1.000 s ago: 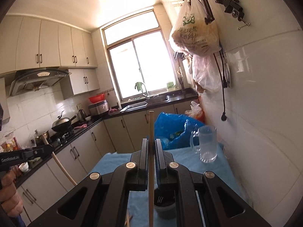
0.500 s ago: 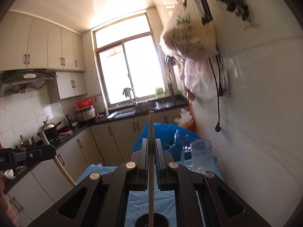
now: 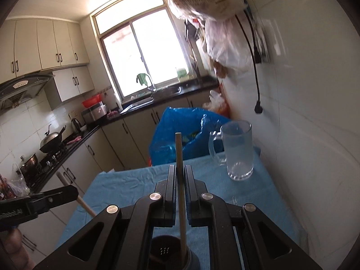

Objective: Organize utensils
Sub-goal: 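Lower the chopsticks into the black cup and open both grippers, then grasp another chopstick with the left gripper while the right gripper grasps one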

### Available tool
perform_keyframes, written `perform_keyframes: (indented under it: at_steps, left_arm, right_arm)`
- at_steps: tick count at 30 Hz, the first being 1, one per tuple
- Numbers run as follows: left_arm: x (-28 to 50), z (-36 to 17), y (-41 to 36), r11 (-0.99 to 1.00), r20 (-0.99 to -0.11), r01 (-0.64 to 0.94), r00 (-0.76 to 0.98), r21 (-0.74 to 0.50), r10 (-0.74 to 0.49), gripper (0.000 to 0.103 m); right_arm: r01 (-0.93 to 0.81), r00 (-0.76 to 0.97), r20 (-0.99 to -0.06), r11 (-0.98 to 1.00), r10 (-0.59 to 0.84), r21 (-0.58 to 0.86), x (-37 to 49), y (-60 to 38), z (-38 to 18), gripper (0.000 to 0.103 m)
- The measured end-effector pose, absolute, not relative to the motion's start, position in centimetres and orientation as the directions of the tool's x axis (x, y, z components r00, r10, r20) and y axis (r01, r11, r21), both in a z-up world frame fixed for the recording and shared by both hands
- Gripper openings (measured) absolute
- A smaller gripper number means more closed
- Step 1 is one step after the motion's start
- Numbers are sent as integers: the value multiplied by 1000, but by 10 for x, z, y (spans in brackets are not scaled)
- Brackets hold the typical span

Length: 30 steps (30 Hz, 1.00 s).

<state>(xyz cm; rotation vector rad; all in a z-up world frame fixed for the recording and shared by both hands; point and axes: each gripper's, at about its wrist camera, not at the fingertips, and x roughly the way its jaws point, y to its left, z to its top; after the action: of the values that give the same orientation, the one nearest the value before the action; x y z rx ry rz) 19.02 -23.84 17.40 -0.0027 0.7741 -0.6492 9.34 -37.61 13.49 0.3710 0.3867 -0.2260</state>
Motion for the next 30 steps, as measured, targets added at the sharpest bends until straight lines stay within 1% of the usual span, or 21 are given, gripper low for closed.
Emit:
perform_keyframes:
  at_steps: [2,3,4,5,7,9,11,13,17,18,20,23,30]
  left_arm:
    - [190,177,-236,804,-647,543,527,-243,-551,13]
    - [188,179,-234,805,-643,541,532,-243,-551,20]
    - [186,182,-231,807,-638,540,538,-241,-551,23]
    - [182,185,-227,808,-631,539,548,-236,-550,24]
    - [176,191,-220,804,-618,545,554,-238,-558,31]
    - [168,198,-211,806,-600,544,571,-234,-560,35]
    - [160,205,-198,811,-585,539,591,-227,-556,35]
    - [153,207,-184,814,-577,535,600,-226,-555,35]
    - [139,206,-145,834,-567,510,632,-209,-528,36]
    - [137,203,-136,842,-568,500,640,-202,-517,38]
    - [133,192,-110,863,-577,467,658,-192,-485,40]
    - [132,166,-77,888,-616,417,654,-192,-440,40]
    - [157,80,-5,947,-765,246,563,-207,-313,40]
  right_arm:
    - [281,905,-399,912,-149,297,90,-375,139,9]
    - [284,906,-393,913,-156,293,87,-373,142,9]
    - [283,909,-386,913,-157,293,83,-372,144,9]
    - [279,912,-379,914,-156,296,78,-371,148,9]
    - [271,921,-356,914,-156,301,67,-368,157,9]
    - [266,930,-330,916,-161,302,53,-364,165,10]
    - [261,938,-302,916,-167,304,37,-359,173,11]
    - [250,946,-280,916,-162,314,21,-353,180,15]
    - [199,958,-261,927,-116,319,-9,-332,179,26]
    - [187,959,-262,930,-103,317,-14,-327,176,27]
    - [157,958,-279,935,-67,317,-24,-311,164,27]
    - [117,940,-340,939,0,323,-25,-288,140,27]
    - [85,859,-504,944,93,320,-4,-247,83,27]
